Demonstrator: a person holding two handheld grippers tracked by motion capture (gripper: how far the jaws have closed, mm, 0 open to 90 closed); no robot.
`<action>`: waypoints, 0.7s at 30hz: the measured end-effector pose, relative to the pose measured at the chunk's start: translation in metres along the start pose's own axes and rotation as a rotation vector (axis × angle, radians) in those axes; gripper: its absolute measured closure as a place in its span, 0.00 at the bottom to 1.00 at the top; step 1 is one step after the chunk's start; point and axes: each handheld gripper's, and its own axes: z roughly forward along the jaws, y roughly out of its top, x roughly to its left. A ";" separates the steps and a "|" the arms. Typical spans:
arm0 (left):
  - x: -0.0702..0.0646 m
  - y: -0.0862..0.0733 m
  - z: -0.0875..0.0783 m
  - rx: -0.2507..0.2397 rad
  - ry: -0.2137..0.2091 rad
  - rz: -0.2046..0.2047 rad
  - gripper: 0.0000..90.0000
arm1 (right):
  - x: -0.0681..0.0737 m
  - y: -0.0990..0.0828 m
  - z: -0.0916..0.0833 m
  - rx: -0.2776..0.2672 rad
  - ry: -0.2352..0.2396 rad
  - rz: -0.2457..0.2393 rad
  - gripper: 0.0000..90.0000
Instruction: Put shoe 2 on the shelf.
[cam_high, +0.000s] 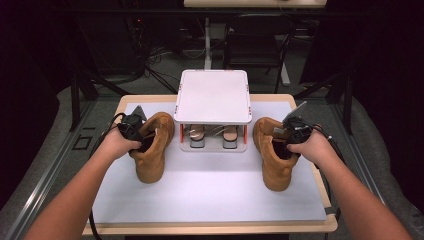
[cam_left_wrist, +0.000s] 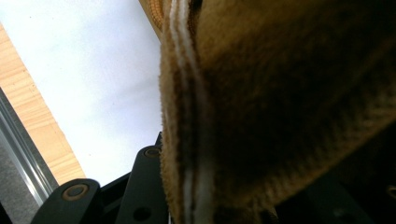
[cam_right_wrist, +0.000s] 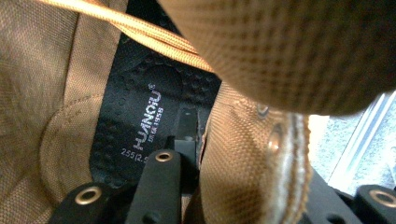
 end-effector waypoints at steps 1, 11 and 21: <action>0.000 0.000 0.000 0.000 0.002 0.000 0.76 | 0.000 0.000 0.000 0.000 0.004 0.003 0.82; 0.001 0.000 0.000 -0.002 0.002 -0.003 0.78 | 0.000 0.000 0.000 0.013 0.003 0.025 0.86; 0.002 0.001 0.001 0.030 0.007 -0.053 0.79 | 0.002 0.000 0.000 0.008 -0.012 0.053 0.84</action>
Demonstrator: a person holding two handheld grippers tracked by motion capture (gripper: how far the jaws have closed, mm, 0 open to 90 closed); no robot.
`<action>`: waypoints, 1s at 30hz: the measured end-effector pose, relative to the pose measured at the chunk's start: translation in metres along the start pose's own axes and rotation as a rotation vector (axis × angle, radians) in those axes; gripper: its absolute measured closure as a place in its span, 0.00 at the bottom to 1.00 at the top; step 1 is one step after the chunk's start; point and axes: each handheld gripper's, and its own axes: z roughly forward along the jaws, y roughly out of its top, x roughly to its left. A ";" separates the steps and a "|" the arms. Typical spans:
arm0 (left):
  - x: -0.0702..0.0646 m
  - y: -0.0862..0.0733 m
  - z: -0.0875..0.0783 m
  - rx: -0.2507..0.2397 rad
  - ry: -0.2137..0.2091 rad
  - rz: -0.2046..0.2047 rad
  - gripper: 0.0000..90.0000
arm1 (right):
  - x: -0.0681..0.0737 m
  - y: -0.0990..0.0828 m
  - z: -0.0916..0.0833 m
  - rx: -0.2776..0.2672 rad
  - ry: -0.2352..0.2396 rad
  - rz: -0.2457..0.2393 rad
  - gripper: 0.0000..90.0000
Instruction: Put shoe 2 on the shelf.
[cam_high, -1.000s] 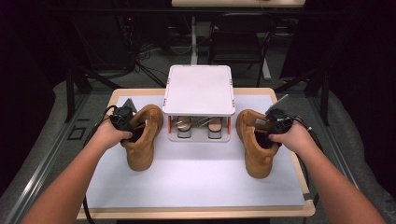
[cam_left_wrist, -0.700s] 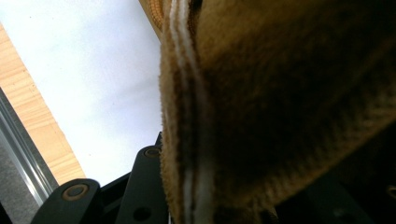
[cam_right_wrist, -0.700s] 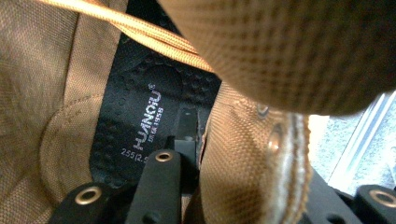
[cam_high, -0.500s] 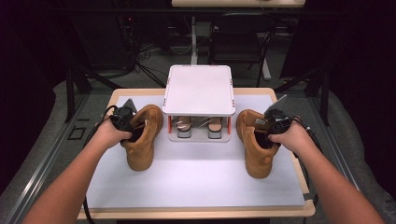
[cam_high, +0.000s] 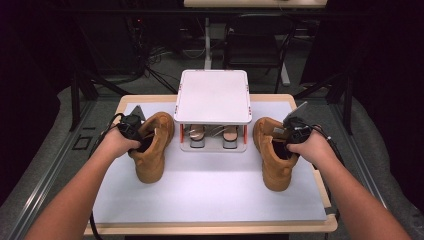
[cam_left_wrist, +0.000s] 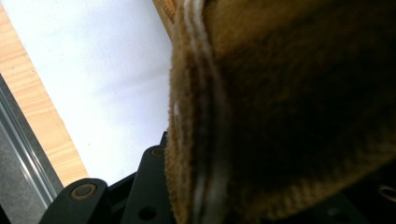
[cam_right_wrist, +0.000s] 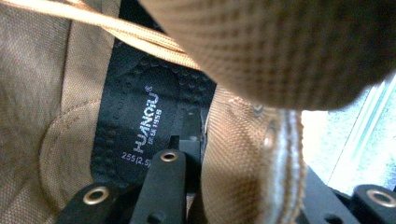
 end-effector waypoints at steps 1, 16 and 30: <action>0.000 0.000 0.000 0.005 0.002 -0.001 0.79 | 0.000 0.000 0.001 -0.008 -0.001 0.019 0.83; 0.004 0.003 0.000 0.023 -0.028 -0.026 0.81 | -0.006 0.002 0.003 0.029 0.070 0.098 0.86; 0.007 0.005 0.000 0.031 -0.049 -0.092 0.91 | -0.011 0.006 0.002 0.084 0.085 0.096 0.92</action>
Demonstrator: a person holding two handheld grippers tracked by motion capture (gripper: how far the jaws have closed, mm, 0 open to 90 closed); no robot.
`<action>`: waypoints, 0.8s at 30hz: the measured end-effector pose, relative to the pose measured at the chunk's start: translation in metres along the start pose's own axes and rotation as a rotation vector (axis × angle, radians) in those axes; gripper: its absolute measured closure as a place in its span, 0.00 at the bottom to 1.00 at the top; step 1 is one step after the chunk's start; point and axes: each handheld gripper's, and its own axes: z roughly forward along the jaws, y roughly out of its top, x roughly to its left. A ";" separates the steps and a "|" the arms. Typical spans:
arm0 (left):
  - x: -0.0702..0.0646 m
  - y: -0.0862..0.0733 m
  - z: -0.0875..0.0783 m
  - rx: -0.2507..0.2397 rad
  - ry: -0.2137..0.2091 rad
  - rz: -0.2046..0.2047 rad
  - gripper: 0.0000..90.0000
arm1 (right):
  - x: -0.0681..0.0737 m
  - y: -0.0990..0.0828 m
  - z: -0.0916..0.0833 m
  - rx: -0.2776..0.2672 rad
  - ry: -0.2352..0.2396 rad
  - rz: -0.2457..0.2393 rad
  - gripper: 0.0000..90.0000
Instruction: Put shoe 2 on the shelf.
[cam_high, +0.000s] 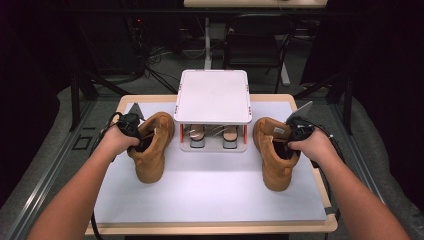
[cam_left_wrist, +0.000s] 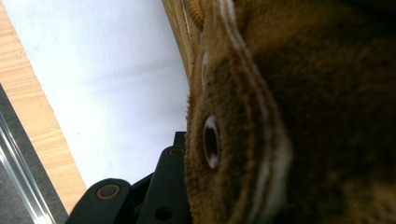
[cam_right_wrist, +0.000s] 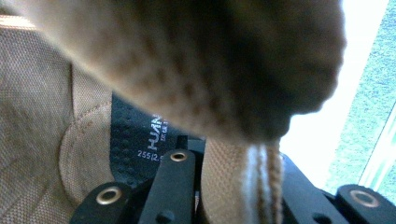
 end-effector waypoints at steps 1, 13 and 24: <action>0.001 0.000 0.000 0.000 0.000 -0.003 0.92 | 0.001 -0.001 0.001 -0.021 0.003 0.015 0.92; 0.005 0.001 0.000 0.001 -0.037 -0.022 0.95 | 0.002 -0.001 0.000 -0.017 -0.006 -0.016 0.95; 0.008 0.001 -0.001 0.000 -0.055 -0.032 0.96 | 0.000 -0.001 0.001 -0.034 0.033 0.025 0.95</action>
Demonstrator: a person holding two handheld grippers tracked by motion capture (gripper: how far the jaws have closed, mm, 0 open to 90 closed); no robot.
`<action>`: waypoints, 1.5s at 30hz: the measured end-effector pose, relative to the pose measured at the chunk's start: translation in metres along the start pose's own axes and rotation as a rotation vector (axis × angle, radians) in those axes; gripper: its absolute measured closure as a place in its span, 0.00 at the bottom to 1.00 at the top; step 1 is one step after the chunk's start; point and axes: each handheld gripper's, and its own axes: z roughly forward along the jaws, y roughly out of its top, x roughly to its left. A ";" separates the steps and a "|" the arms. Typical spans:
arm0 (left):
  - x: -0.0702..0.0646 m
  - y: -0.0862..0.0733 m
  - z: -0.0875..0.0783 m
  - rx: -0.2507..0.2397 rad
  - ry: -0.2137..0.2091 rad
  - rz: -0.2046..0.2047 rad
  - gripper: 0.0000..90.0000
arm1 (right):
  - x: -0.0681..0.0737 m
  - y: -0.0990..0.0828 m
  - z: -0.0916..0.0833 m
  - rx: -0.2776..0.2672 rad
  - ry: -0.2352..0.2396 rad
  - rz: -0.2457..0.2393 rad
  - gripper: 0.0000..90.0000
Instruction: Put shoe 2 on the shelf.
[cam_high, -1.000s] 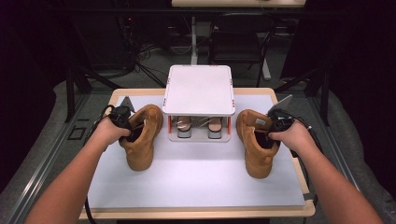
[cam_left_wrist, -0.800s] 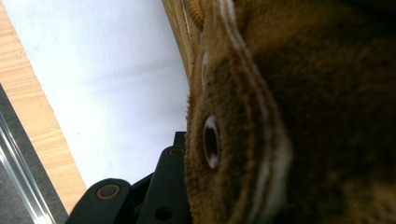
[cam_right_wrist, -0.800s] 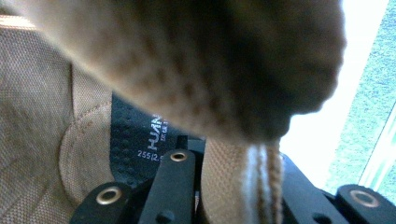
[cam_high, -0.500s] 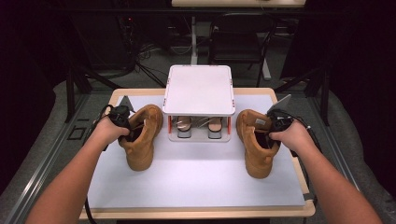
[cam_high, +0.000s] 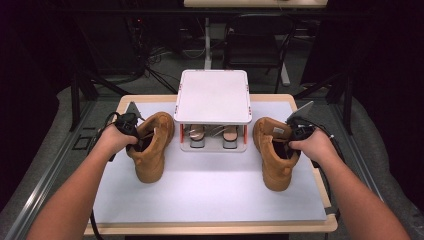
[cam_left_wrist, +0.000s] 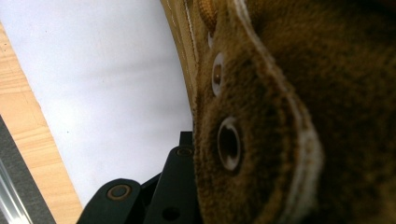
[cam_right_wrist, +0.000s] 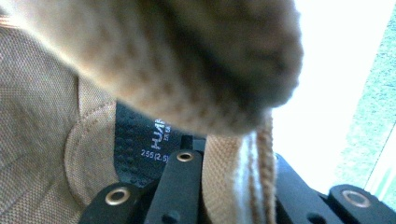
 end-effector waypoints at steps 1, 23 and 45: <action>0.000 0.000 0.000 -0.002 -0.001 -0.009 0.96 | 0.000 0.000 0.000 0.000 0.001 0.001 0.95; 0.007 0.013 -0.013 0.027 -0.014 -0.081 0.96 | 0.003 0.013 -0.015 0.014 -0.004 0.032 0.95; 0.006 0.042 -0.030 0.008 -0.010 -0.155 0.96 | -0.002 0.054 -0.039 -0.027 0.038 0.137 0.95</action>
